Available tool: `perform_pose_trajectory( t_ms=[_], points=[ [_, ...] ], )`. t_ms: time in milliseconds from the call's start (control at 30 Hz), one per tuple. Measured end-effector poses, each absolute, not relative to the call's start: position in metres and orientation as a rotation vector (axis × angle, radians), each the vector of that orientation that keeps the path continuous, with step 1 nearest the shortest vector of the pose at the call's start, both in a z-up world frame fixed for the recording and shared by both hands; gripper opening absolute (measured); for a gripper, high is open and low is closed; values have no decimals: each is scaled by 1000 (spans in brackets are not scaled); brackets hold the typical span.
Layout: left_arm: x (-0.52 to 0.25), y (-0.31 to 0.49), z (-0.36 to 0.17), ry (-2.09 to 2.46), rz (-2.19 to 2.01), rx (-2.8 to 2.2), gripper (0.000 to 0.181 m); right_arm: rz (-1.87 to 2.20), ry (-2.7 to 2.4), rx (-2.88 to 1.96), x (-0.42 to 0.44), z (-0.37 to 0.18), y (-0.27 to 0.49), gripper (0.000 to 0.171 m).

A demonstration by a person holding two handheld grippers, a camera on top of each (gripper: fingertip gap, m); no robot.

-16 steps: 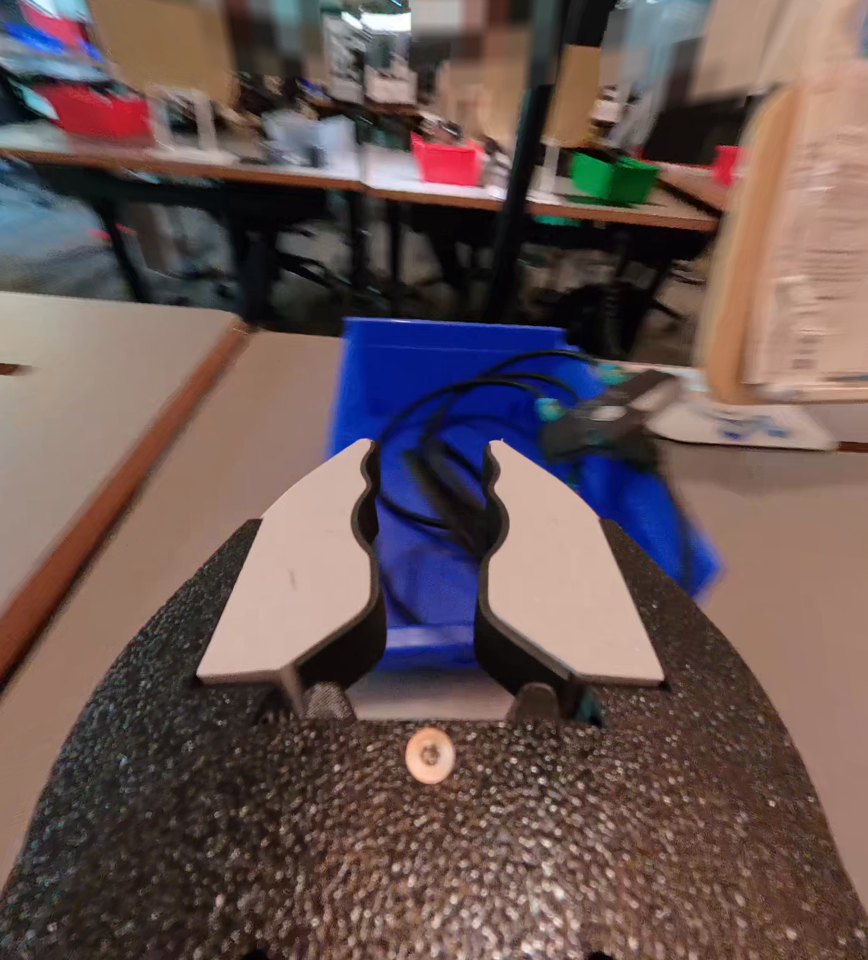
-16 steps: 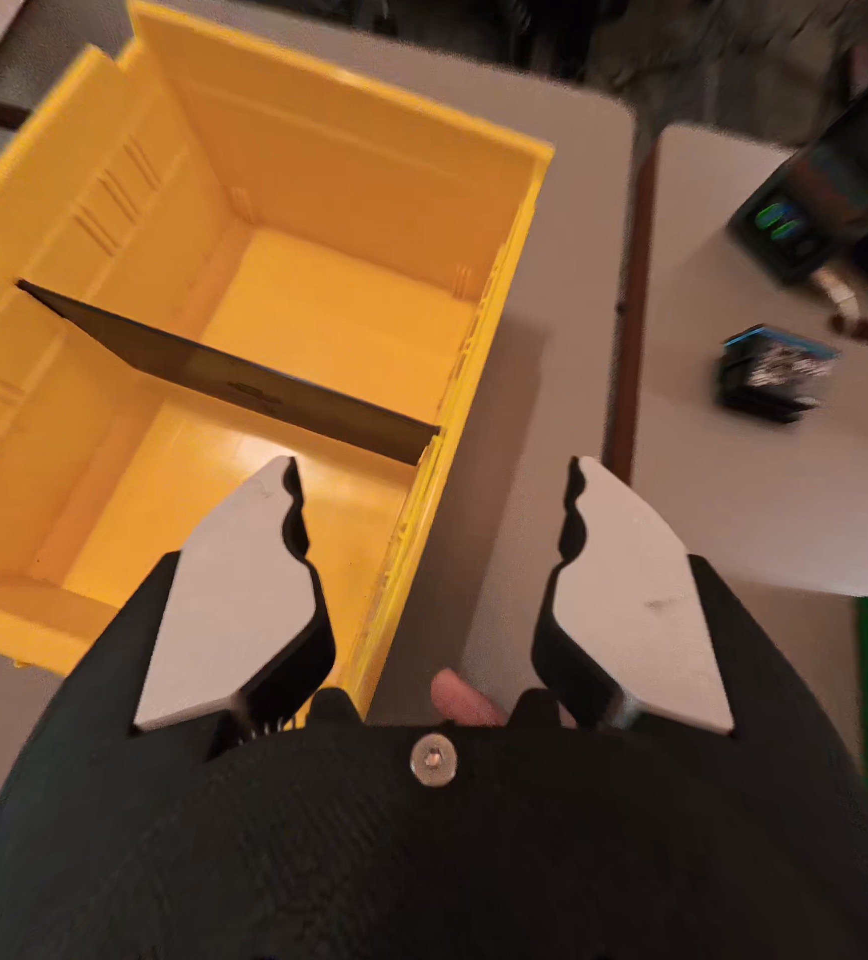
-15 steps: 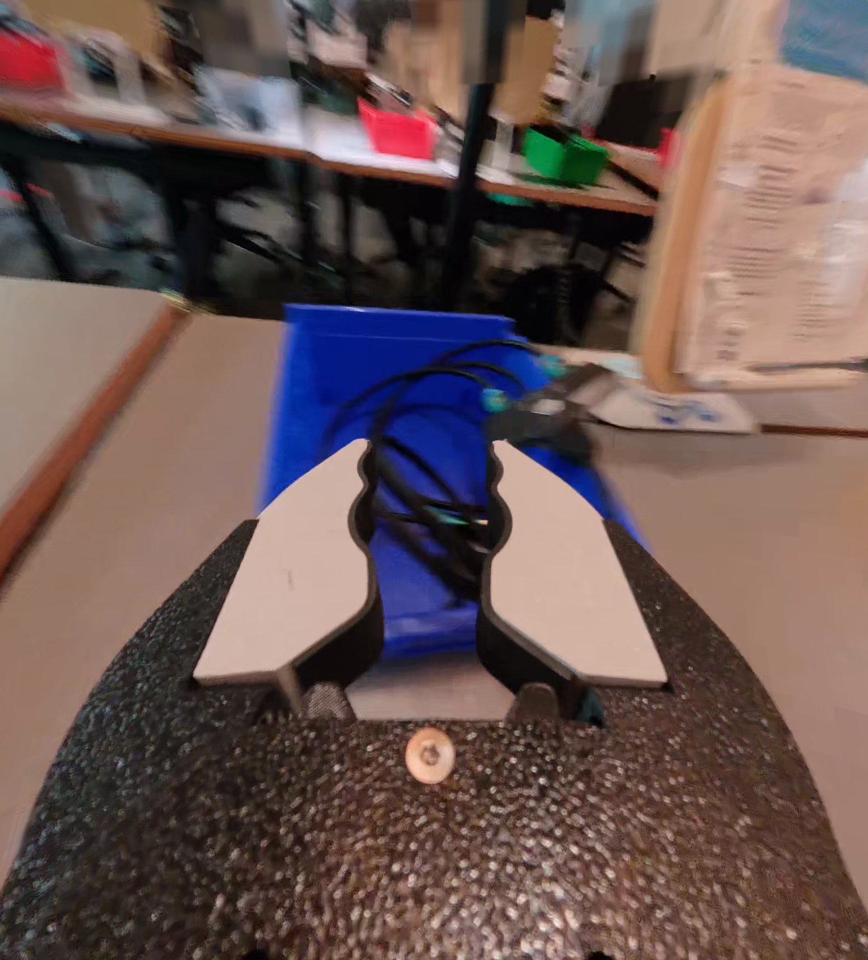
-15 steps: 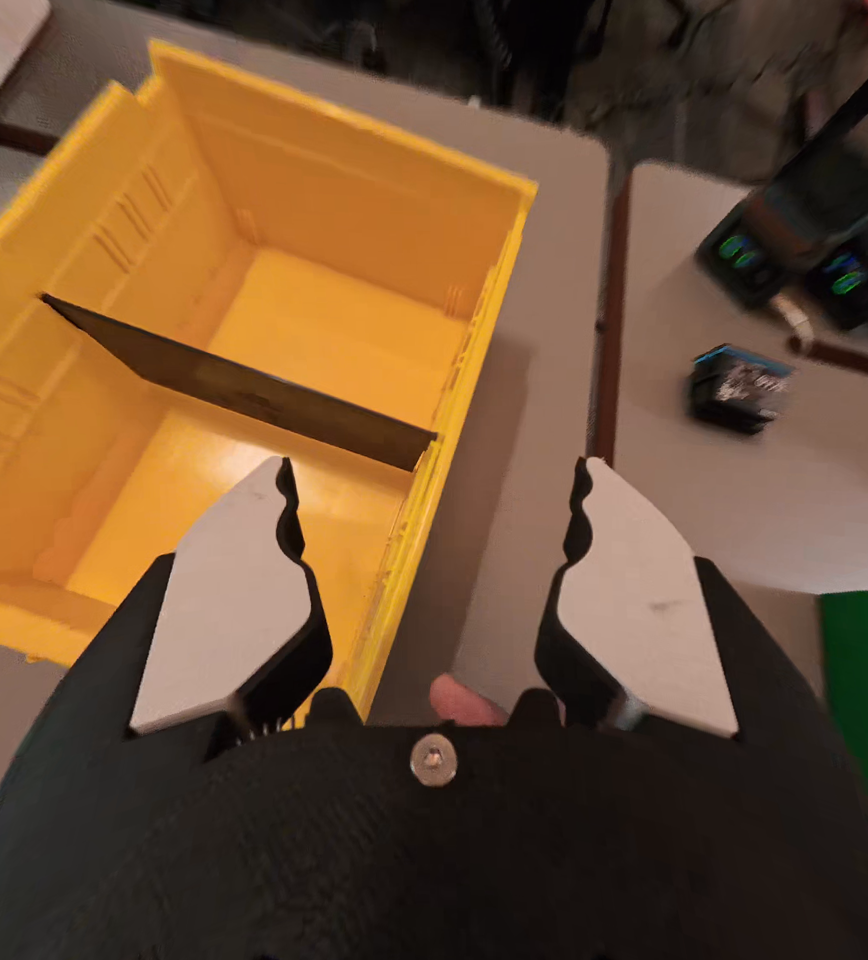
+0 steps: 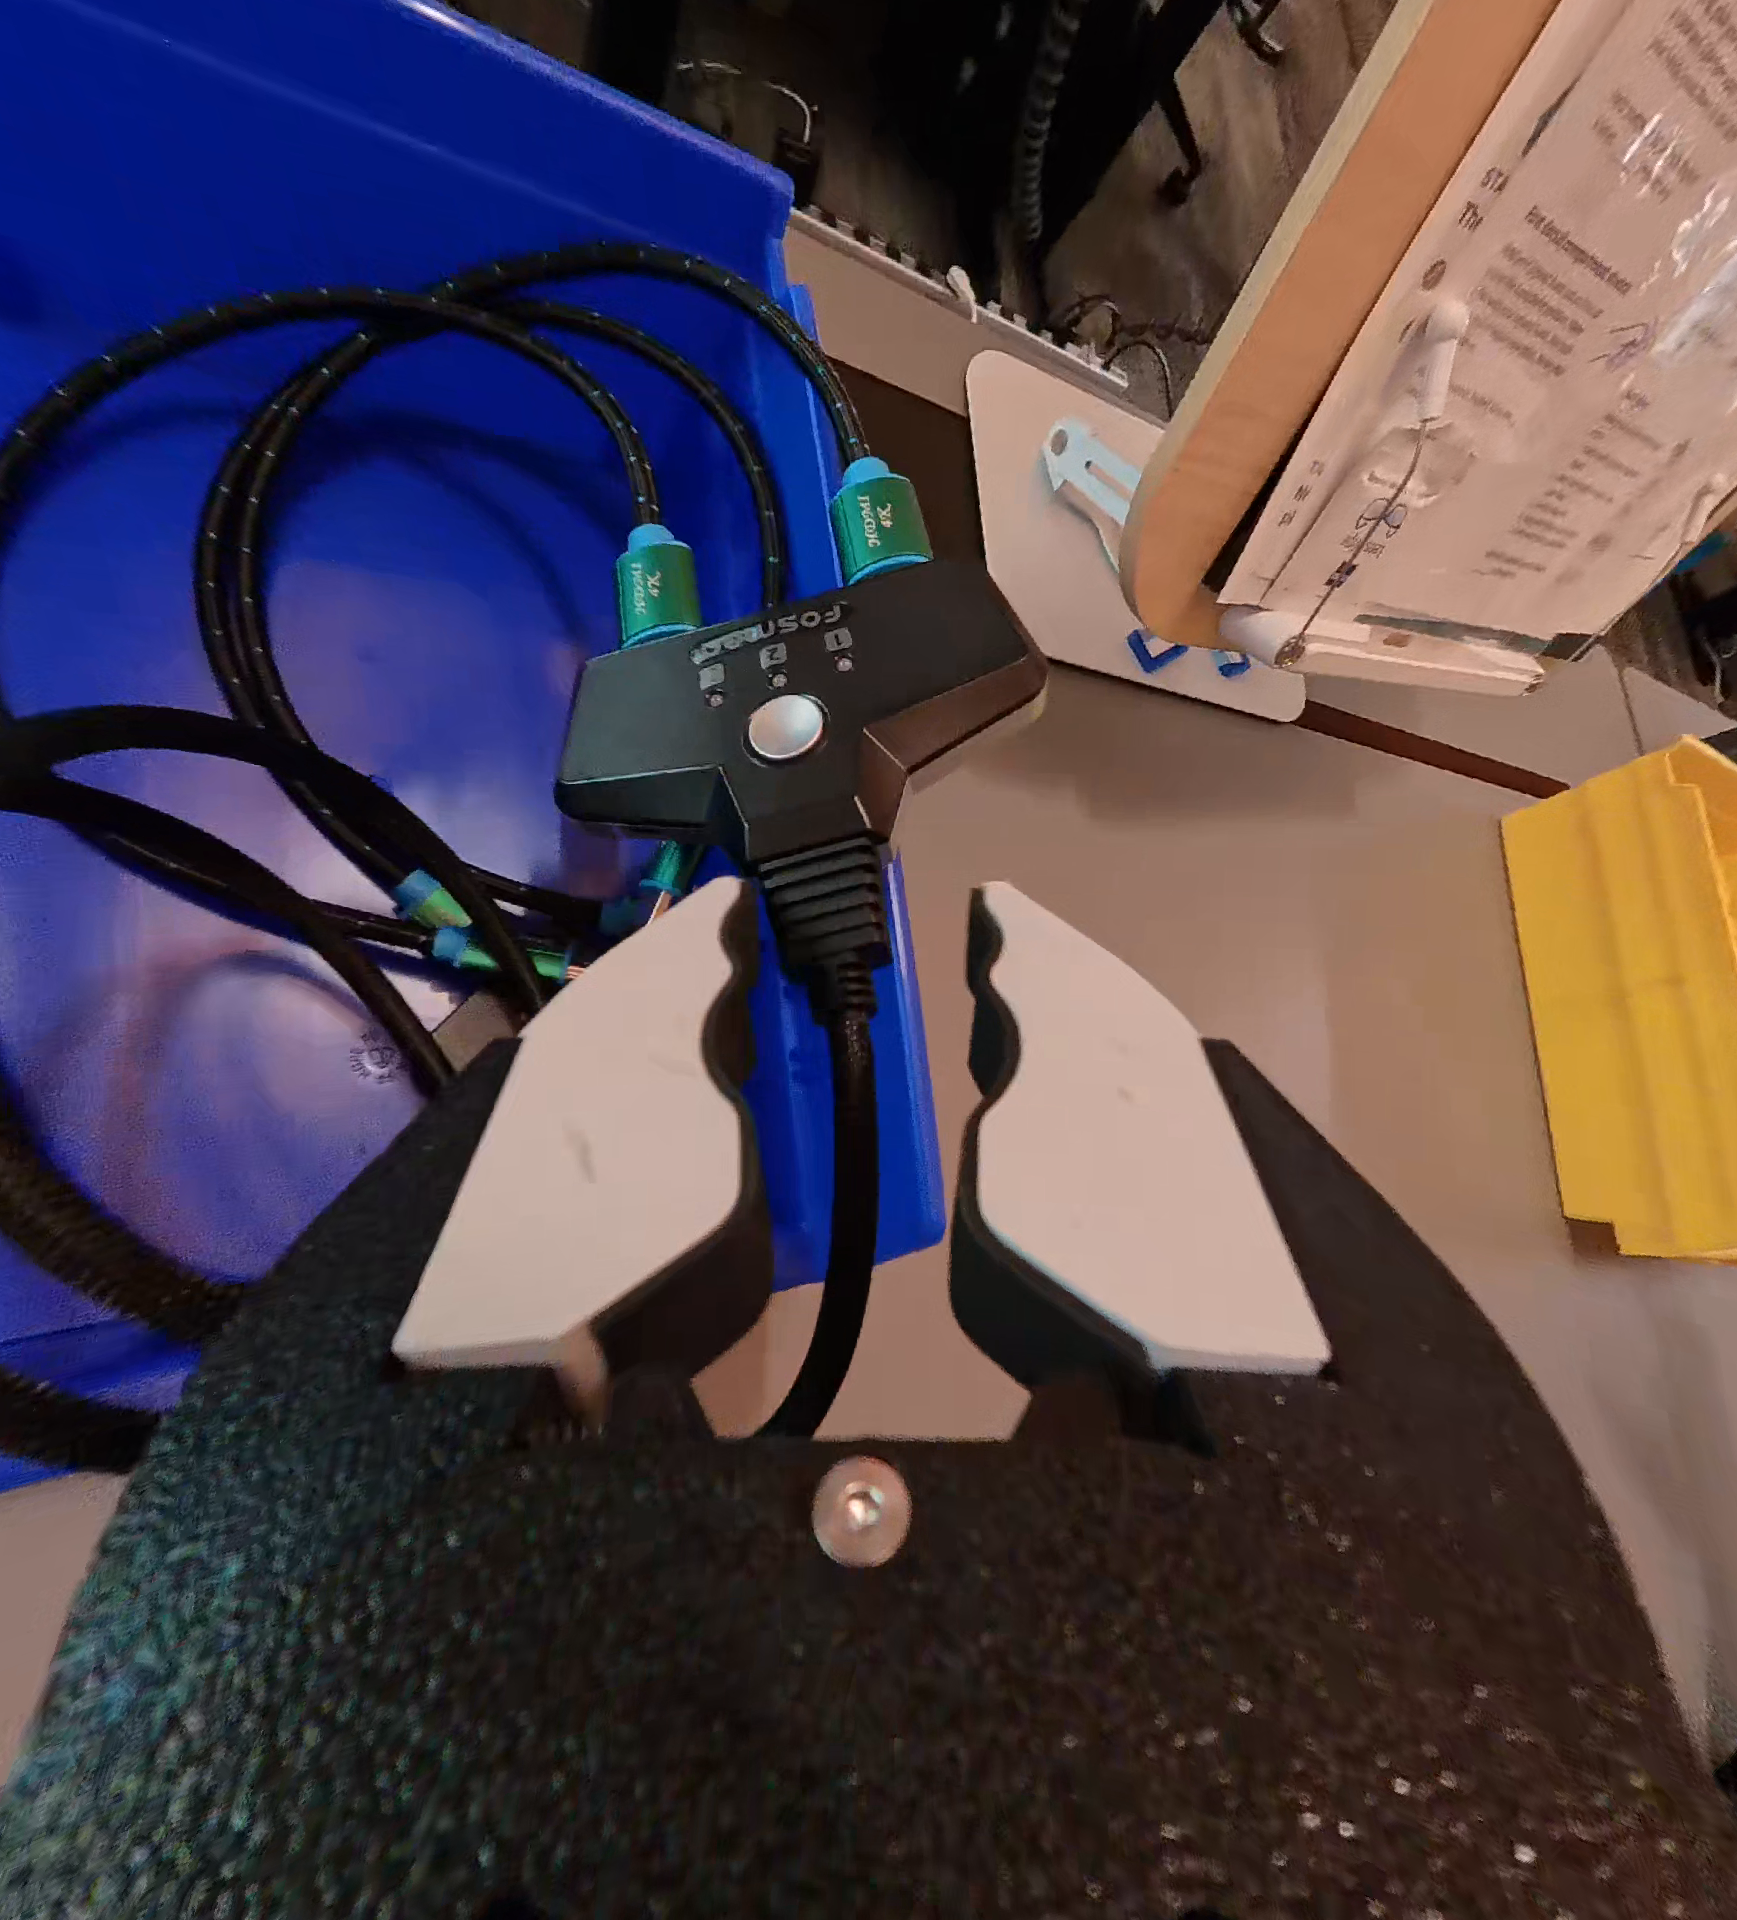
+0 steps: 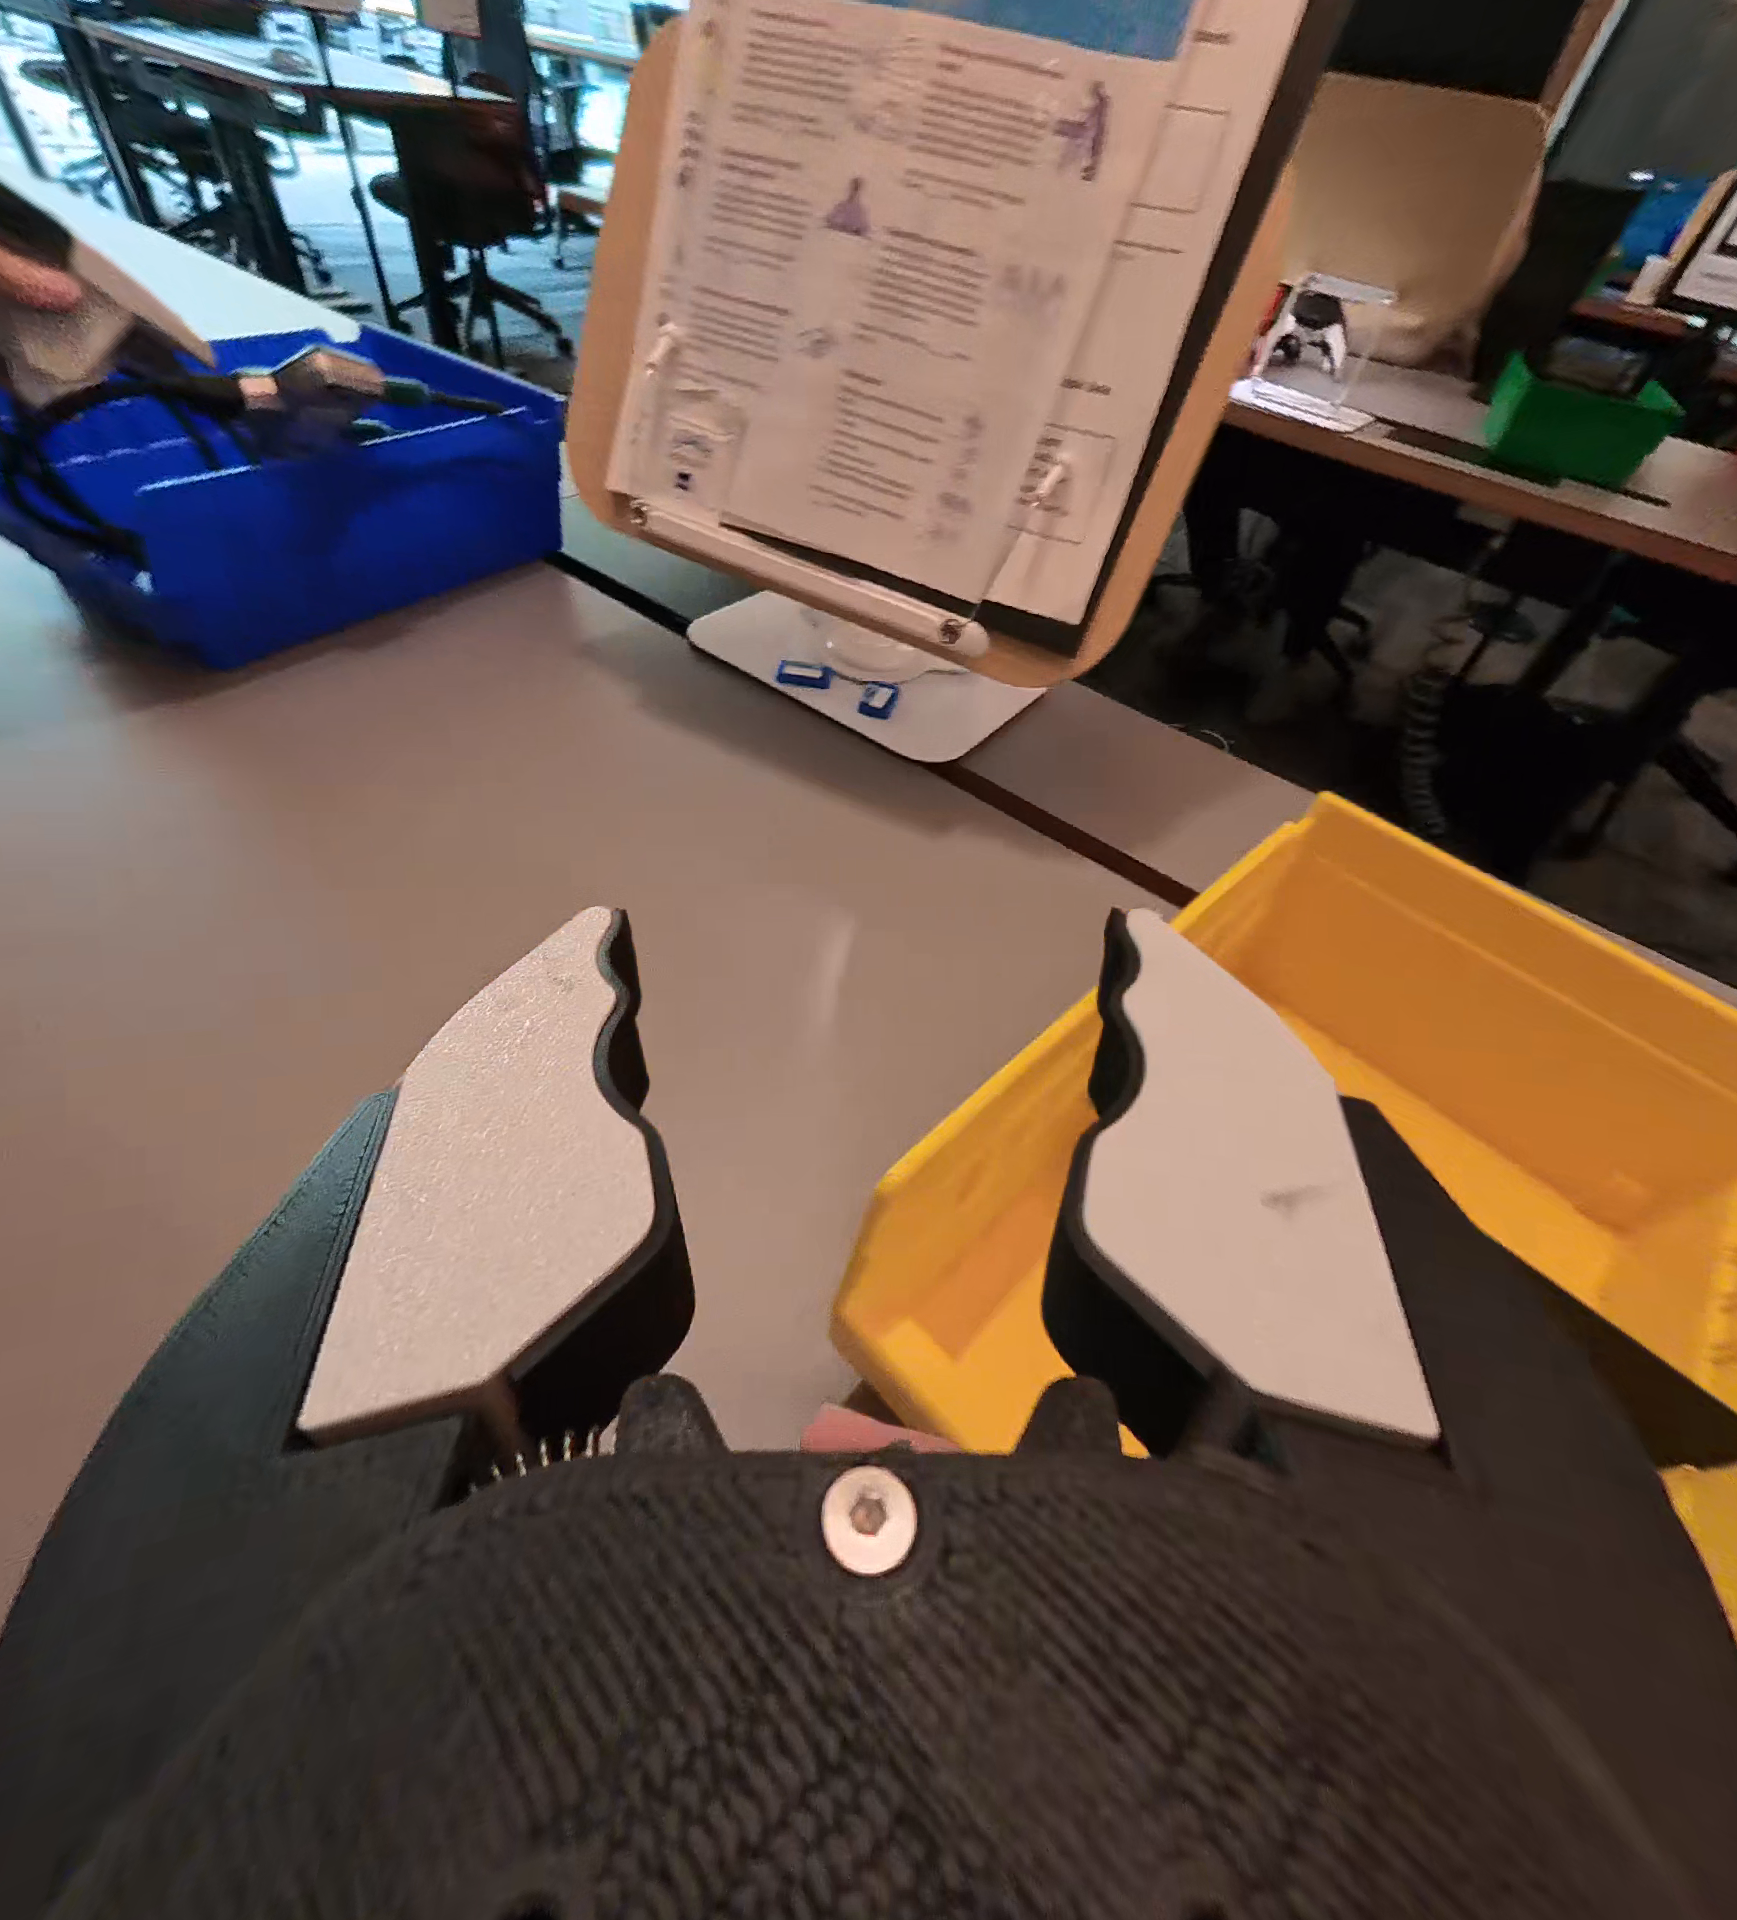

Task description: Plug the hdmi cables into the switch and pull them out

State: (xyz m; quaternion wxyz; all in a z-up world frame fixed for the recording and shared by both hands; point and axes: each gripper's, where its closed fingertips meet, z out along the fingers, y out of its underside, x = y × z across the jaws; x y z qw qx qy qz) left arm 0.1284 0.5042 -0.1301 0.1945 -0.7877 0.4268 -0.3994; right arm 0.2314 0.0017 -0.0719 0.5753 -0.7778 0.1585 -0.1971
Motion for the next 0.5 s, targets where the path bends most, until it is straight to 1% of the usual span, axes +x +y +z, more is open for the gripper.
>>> perform_pose_trajectory(
  t_ms=[167,200,233,267,300,367,500],
  points=[
    [133,508,-138,1137,-1121,-2202,23,-396,371,-1823,221,-90,7,84],
    [133,508,-139,1124,-1133,-2203,23,-368,378,-1809,219,-92,9,83],
    [134,506,-141,1119,-1140,-2212,27,-342,377,-1793,216,-93,11,83],
    [133,506,-145,1116,-1127,-2234,36,-323,374,-1780,214,-94,12,82],
    [133,507,-147,1118,-1108,-2240,37,-313,375,-1776,213,-95,14,82],
    [136,506,-145,1106,-1133,-2212,29,-306,375,-1788,211,-100,15,82],
    [138,511,-145,1136,-1085,-2132,27,-338,367,-1802,209,-102,14,82]
  ],
)
